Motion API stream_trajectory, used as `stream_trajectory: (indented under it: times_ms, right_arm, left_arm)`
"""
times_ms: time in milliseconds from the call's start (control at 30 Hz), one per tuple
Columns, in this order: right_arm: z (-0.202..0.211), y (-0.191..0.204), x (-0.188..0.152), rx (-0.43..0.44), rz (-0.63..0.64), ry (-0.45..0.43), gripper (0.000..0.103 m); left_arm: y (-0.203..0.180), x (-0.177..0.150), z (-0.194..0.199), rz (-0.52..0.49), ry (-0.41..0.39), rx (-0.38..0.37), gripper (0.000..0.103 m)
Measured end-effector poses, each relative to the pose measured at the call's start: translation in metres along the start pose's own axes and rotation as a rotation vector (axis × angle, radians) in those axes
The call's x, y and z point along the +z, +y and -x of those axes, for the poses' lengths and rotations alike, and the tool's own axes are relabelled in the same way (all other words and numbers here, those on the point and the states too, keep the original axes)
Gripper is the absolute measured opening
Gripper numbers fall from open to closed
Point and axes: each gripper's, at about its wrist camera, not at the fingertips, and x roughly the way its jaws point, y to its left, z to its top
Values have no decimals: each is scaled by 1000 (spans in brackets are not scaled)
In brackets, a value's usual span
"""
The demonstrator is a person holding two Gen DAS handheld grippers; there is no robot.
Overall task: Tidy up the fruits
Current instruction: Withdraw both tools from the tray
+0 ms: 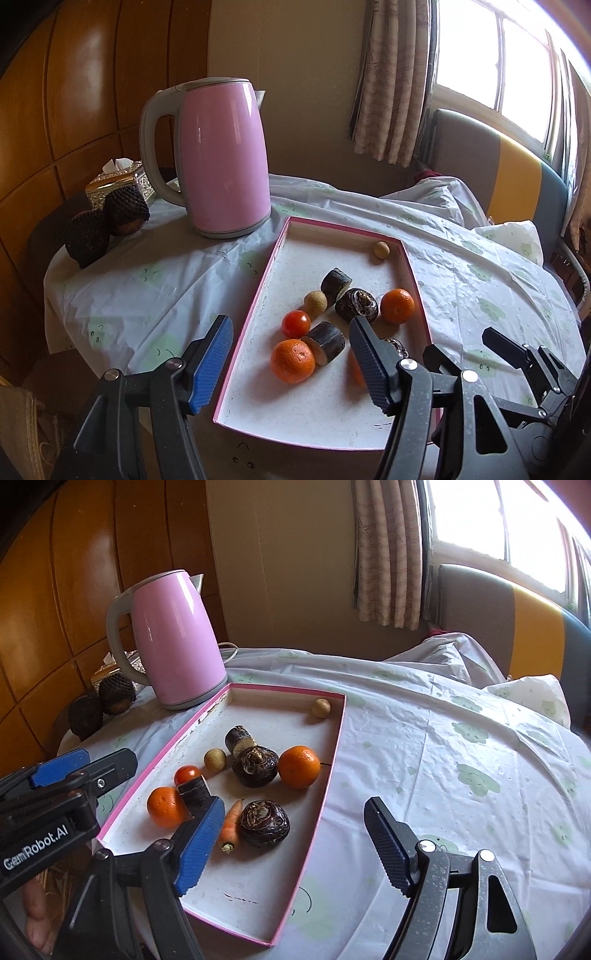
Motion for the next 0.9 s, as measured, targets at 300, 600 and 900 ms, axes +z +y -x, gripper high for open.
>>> stream_trajectory:
  times_ms: [300, 600, 900]
  right_arm:
    - [2, 3, -1, 2, 9, -4, 80]
    - [1, 6, -2, 6, 19, -3, 80]
    - [1, 6, -2, 5, 22, -4, 80]
  left_arm:
    - [2, -1, 4, 1, -31, 50, 66]
    - [2, -1, 4, -3, -33, 50, 66]
    - [1, -1, 4, -3, -33, 55, 66]
